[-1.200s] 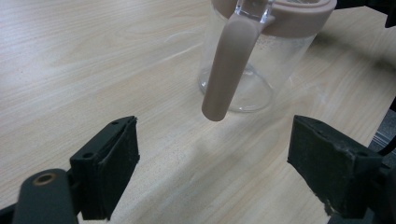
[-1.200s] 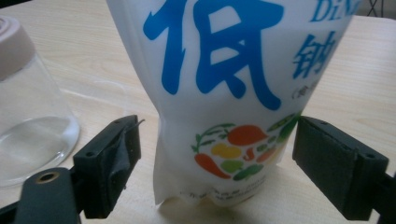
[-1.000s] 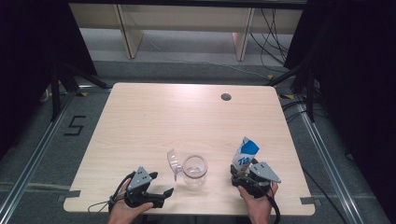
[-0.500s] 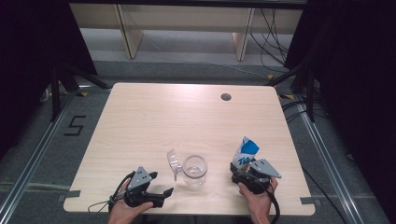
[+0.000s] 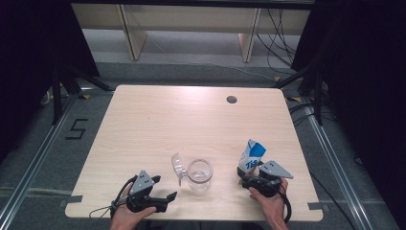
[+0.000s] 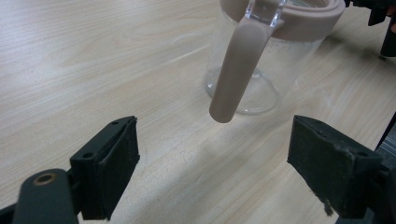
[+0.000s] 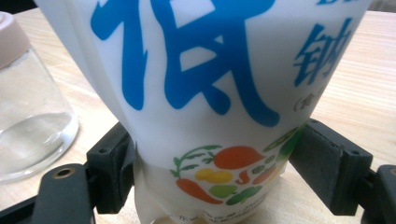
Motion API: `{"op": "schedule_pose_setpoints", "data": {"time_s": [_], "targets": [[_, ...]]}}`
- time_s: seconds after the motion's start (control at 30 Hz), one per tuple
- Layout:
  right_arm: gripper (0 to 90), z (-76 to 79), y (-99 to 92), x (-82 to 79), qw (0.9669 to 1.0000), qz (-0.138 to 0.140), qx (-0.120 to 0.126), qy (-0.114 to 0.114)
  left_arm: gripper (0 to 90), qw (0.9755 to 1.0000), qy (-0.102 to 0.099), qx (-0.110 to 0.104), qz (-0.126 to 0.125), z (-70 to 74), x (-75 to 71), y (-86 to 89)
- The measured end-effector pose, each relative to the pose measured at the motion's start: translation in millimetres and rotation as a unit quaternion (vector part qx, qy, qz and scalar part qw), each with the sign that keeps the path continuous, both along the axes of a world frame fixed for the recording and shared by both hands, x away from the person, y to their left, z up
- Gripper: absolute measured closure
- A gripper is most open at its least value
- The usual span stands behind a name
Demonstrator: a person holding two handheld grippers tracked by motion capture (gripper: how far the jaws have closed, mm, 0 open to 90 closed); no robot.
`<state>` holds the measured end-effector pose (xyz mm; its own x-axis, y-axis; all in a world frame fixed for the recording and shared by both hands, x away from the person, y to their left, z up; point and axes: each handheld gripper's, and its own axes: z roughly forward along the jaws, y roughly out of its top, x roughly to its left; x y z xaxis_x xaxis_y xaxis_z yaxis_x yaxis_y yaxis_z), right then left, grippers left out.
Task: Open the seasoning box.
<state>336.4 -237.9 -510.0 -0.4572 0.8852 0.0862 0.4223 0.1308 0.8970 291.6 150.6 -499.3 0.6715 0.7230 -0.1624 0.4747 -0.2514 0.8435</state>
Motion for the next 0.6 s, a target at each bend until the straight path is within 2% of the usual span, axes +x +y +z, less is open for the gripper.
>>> {"op": "schedule_pose_setpoints", "data": {"time_s": [0.03, 0.07, 0.1, 0.2, 0.27, 0.3, 0.33, 0.37, 0.4, 0.43, 0.47, 0.5, 0.53, 0.6], "targets": [[22.1, 0.8, -3.2, 1.6, 0.9999, 0.012, -0.007, 0.0, 15.8, 1.0, -0.002, 0.007, -0.002, 0.2, 0.1, 0.9], [22.2, 0.6, -2.6, 1.4, 0.9999, 0.013, 0.005, 0.006, 15.7, 1.0, -0.002, 0.009, -0.001, 0.3, 0.0, 0.8], [22.2, 0.6, -5.1, 3.1, 0.9998, 0.021, -0.004, 0.004, 15.7, 1.0, -0.003, 0.002, 0.0, -0.1, 0.2, -0.3], [22.3, 0.1, -7.6, 6.4, 0.9992, 0.04, -0.003, -0.003, 15.8, 1.0, 0.001, 0.003, -0.001, 0.1, 0.1, -0.2], [22.4, 1.4, -9.1, 6.6, 0.999, 0.045, -0.003, 0.006, 15.8, 1.0, 0.0, 0.006, 0.001, 0.2, 0.1, 0.6], [22.4, 1.3, -10.0, 8.4, 0.9983, 0.058, -0.001, 0.006, 15.8, 1.0, 0.001, 0.003, 0.001, 0.2, 0.4, 0.5], [22.4, 0.9, -13.0, 12.0, 0.9973, 0.072, -0.013, -0.008, 15.8, 1.0, 0.0, 0.0, 0.002, 0.2, 0.5, 0.3], [22.4, 1.8, -14.9, 13.7, 0.9963, 0.084, -0.019, -0.004, 15.8, 1.0, 0.001, 0.001, 0.003, 0.1, 0.5, 0.4], [22.4, 2.0, -12.7, 11.7, 0.9973, 0.072, -0.007, 0.008, 15.9, 1.0, 0.001, 0.004, 0.002, 0.1, 0.4, 0.9], [22.4, 2.2, -15.4, 14.5, 0.9961, 0.086, -0.017, -0.001, 15.9, 1.0, 0.002, 0.003, 0.003, 0.1, 0.2, 1.0], [22.6, 2.5, -15.2, 14.0, 0.9959, 0.09, -0.01, 0.008, 15.9, 1.0, 0.003, 0.002, 0.006, 0.4, -0.1, 0.8], [22.6, 2.7, -17.7, 16.2, 0.9945, 0.103, -0.019, 0.003, 15.9, 1.0, 0.001, -0.002, 0.005, 0.4, 0.3, 0.1], [22.6, 2.4, -17.6, 16.6, 0.9944, 0.105, -0.01, 0.006, 15.9, 1.0, 0.001, -0.003, 0.005, 0.3, 0.4, -0.1], [22.6, 2.3, -19.5, 19.1, 0.9929, 0.118, -0.015, 0.005, 16.0, 1.0, 0.002, 0.002, 0.004, 0.2, 0.4, 0.8]]}}
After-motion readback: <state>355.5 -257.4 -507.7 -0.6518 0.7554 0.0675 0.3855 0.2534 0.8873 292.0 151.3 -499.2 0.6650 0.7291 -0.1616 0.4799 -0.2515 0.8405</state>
